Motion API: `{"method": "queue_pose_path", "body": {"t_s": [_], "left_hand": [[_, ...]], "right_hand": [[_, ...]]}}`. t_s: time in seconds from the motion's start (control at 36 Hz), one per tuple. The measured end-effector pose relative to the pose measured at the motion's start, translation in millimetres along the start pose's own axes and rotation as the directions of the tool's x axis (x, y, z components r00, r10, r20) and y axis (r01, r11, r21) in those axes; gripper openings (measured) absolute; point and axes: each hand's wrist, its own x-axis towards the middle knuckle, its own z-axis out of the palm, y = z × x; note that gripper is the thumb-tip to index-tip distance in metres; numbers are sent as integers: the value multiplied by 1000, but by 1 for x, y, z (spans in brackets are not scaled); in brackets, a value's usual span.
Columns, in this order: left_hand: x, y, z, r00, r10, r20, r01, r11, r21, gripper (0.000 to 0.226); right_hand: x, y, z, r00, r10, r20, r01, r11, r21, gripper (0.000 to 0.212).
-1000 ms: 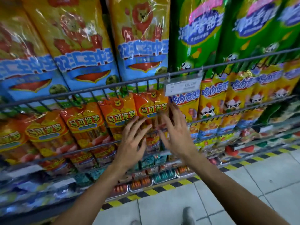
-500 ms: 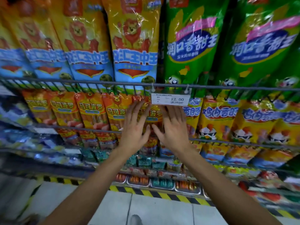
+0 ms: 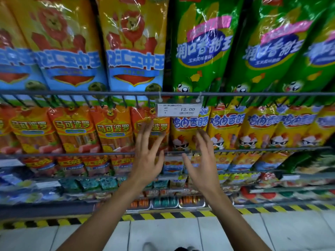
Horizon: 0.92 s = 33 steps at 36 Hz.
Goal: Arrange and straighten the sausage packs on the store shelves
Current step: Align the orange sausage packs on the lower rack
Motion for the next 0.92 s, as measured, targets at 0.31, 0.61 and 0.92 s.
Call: {"method": "queue_pose_path", "body": {"t_s": [0.31, 0.61, 0.92], "left_hand": [[-8, 11, 24, 994, 37, 107, -35, 999, -20, 66], [-10, 20, 19, 994, -39, 106, 33, 998, 59, 66], [-8, 46, 46, 986, -121, 112, 87, 959, 268, 78]], "right_hand": [[11, 16, -22, 975, 215, 49, -216, 976, 9, 72], [38, 37, -38, 997, 76, -21, -77, 996, -39, 37], [54, 57, -44, 997, -3, -74, 6, 999, 42, 21]]}}
